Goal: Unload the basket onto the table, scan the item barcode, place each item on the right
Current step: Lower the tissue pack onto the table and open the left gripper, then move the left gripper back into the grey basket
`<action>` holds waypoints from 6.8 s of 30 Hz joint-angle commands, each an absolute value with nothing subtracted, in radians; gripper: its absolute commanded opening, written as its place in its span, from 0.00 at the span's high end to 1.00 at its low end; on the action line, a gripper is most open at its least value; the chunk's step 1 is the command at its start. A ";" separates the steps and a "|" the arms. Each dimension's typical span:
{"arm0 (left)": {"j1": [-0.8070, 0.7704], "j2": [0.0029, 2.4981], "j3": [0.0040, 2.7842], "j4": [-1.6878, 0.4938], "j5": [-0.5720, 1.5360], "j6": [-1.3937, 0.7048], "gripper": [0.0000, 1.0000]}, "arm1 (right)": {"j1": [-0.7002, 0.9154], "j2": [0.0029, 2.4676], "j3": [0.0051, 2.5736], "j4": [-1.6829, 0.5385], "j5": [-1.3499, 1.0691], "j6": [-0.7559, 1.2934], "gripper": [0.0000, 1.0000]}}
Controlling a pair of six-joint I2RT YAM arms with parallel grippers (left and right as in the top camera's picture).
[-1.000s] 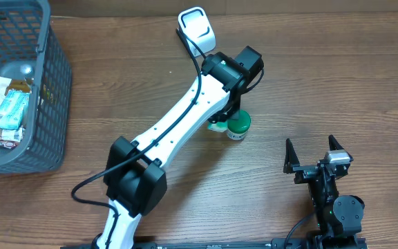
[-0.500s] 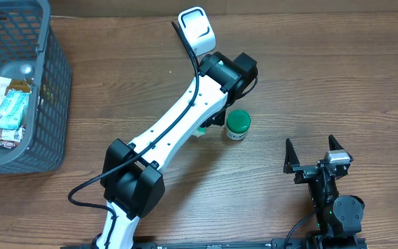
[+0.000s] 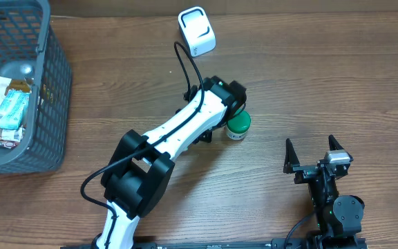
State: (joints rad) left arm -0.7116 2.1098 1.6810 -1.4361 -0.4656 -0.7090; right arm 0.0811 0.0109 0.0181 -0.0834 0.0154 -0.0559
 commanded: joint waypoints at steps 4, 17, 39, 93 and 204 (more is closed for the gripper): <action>-0.706 2.106 1.542 -1.333 -0.508 -0.741 0.96 | 0.084 0.005 0.009 -0.081 0.025 -0.061 0.00; -0.705 2.106 1.471 -1.268 -0.505 -0.741 0.70 | 0.084 0.005 0.009 -0.081 0.025 -0.061 0.00; -0.521 2.051 1.676 -1.381 -0.163 -0.617 0.57 | 0.084 0.005 0.009 -0.081 0.025 -0.061 0.00; -0.310 2.051 1.456 -1.116 0.339 -0.344 0.84 | 0.084 0.005 0.009 -0.081 0.025 -0.060 0.00; 0.570 1.946 1.798 -0.814 0.280 0.005 0.18 | 0.084 0.005 0.009 -0.081 0.025 -0.061 0.00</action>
State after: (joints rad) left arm 0.5591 1.9144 1.7790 -0.8169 0.2836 -0.0212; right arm 0.0811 0.0109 0.0181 -0.0841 0.0154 -0.0566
